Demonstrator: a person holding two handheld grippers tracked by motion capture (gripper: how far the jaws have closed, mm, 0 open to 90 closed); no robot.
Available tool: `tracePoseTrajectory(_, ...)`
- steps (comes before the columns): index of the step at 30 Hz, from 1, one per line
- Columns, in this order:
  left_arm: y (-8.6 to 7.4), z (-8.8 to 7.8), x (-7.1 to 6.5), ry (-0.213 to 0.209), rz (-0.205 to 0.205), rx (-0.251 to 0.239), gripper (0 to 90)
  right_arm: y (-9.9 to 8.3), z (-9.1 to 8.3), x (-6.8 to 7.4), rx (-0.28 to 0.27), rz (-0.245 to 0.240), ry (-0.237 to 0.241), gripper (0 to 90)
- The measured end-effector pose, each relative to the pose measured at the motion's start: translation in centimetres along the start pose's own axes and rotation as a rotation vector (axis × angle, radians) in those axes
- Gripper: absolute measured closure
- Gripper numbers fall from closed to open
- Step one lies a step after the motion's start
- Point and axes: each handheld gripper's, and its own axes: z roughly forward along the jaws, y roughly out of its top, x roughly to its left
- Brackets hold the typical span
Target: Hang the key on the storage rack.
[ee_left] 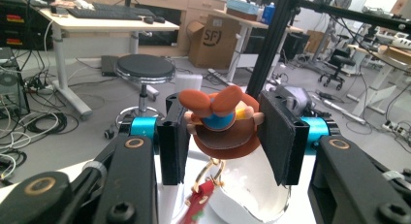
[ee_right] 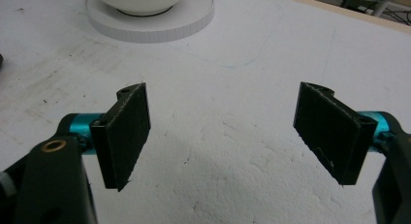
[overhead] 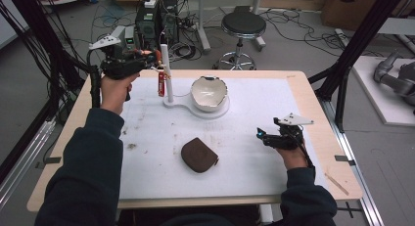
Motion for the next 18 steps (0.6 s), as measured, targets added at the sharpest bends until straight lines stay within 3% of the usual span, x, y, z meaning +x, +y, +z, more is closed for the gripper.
tracePoseTrajectory(7,0.5,0.5,0.1,0.021,0.012,0.003,55.3,0.0,0.0,0.0,0.005,-0.001,0.001,21.1)
tracePoseTrajectory(14,-0.8,0.9,0.9,0.063,-0.009,0.012,55.2,0.0,-0.1,0.0,0.002,-0.004,0.002,21.1)
tracePoseTrajectory(18,-2.6,0.4,1.6,0.086,-0.027,0.017,55.2,0.0,-0.1,0.0,0.003,0.001,0.001,21.2)
